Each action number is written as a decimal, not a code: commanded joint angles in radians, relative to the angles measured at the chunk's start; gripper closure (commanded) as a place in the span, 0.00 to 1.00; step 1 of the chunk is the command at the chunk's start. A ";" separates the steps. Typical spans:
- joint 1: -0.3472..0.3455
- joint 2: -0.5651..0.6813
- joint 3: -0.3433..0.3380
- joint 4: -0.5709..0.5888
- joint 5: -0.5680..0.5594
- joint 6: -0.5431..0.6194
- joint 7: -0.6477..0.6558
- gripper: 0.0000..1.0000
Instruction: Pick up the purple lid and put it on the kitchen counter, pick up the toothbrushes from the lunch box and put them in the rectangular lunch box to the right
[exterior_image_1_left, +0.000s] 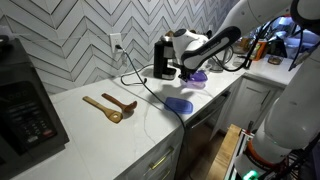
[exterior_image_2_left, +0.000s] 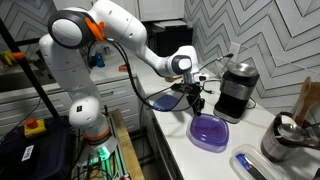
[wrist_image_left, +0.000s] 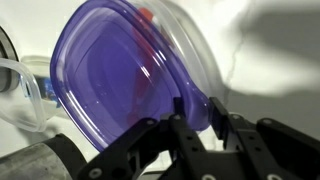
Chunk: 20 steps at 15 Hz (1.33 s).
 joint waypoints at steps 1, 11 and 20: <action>-0.001 -0.013 -0.003 0.000 -0.021 -0.037 0.022 0.79; 0.008 -0.056 0.014 0.032 -0.029 -0.134 0.030 0.93; 0.063 -0.160 0.121 0.102 -0.083 -0.444 0.086 0.97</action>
